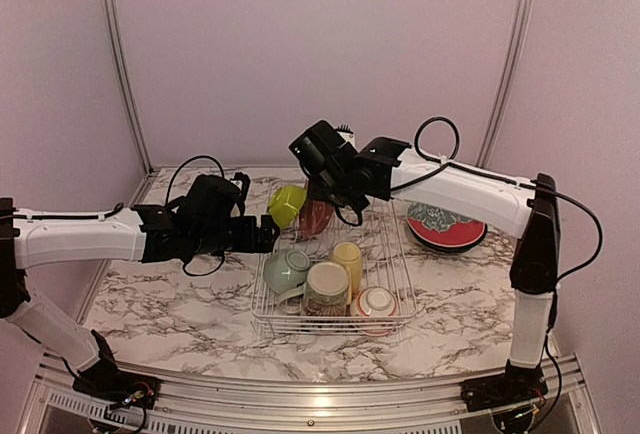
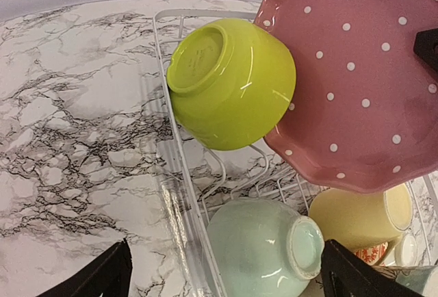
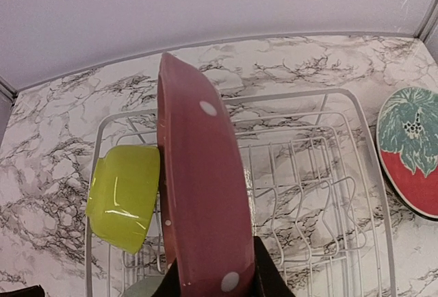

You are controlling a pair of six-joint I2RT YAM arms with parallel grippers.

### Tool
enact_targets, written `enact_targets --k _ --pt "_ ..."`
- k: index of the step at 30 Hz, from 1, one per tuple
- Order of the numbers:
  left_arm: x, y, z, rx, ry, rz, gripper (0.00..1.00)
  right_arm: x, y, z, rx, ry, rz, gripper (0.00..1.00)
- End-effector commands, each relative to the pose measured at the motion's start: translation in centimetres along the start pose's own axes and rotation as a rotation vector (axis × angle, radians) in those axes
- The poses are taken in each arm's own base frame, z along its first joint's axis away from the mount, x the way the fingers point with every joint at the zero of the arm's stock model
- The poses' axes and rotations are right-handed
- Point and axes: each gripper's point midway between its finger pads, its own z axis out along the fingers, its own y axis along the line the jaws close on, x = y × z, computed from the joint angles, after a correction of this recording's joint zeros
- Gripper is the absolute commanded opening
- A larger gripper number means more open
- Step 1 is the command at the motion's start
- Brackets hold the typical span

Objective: Unload the mixed dishes from the dish rack
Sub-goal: Grab the plate from the dish rack, then place the plate with another plate.

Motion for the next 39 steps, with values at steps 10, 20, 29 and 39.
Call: enact_targets --k 10,20,29,39 --pt "-0.9 -0.5 -0.2 0.021 -0.013 -0.01 0.99 -6.7 -1.4 -4.3 0.013 -0.184 0.084 0.0" --pt "-0.7 -0.6 -0.2 0.029 -0.006 -0.014 0.99 -7.6 -4.0 -5.4 0.028 -0.202 0.12 0.0" --pt "-0.7 -0.8 -0.2 0.033 -0.005 -0.017 0.99 -7.3 -6.0 -3.7 -0.115 -0.134 0.201 0.0" --pt "-0.7 -0.5 -0.6 0.027 -0.002 -0.014 0.99 -8.3 -9.6 -2.3 -0.476 -0.061 0.337 0.0"
